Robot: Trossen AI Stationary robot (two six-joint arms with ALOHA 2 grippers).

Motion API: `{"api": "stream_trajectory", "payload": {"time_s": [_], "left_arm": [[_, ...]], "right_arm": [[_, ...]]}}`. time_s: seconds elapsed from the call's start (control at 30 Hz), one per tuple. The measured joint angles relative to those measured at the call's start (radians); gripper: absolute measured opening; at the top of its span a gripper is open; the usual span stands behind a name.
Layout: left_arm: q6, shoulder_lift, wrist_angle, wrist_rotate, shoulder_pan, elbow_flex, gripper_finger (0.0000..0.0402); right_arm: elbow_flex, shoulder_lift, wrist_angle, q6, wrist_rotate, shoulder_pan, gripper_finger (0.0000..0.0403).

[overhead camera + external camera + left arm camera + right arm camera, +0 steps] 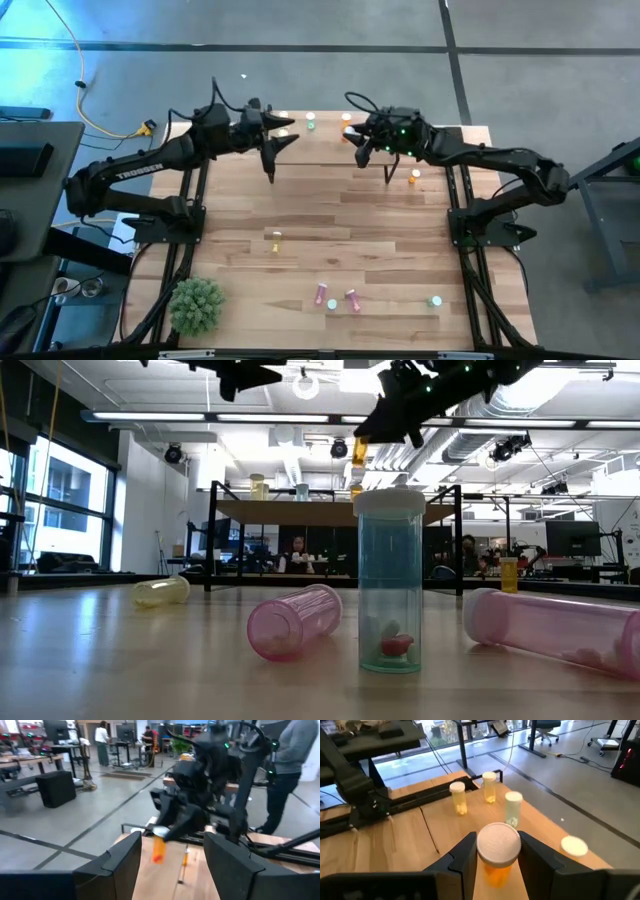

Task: Pick and place medicine bottles onto shelf by color
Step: Put the bottom orange pill bottle on the shelf aligned with the other orange pill bottle

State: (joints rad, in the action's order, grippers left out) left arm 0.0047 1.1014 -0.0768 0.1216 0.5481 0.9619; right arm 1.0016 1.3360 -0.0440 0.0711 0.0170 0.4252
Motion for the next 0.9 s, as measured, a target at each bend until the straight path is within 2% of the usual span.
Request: {"api": "stream_trajectory", "payload": {"time_s": [0.13,0.6,0.9], "left_arm": [[0.000,-0.007,0.002,-0.003,0.022,0.000,0.0204],[0.023,-0.008,0.005,-0.002,0.041,0.000,0.0204],[0.035,-0.008,0.005,-0.003,0.041,0.000,0.0204]], "right_arm": [[-0.038,0.008,-0.038,0.000,0.034,0.000,0.0114],[-0.038,0.080,-0.051,-0.051,0.060,0.000,0.0114],[0.030,0.086,-0.004,-0.095,0.080,0.029,0.0114]]}}
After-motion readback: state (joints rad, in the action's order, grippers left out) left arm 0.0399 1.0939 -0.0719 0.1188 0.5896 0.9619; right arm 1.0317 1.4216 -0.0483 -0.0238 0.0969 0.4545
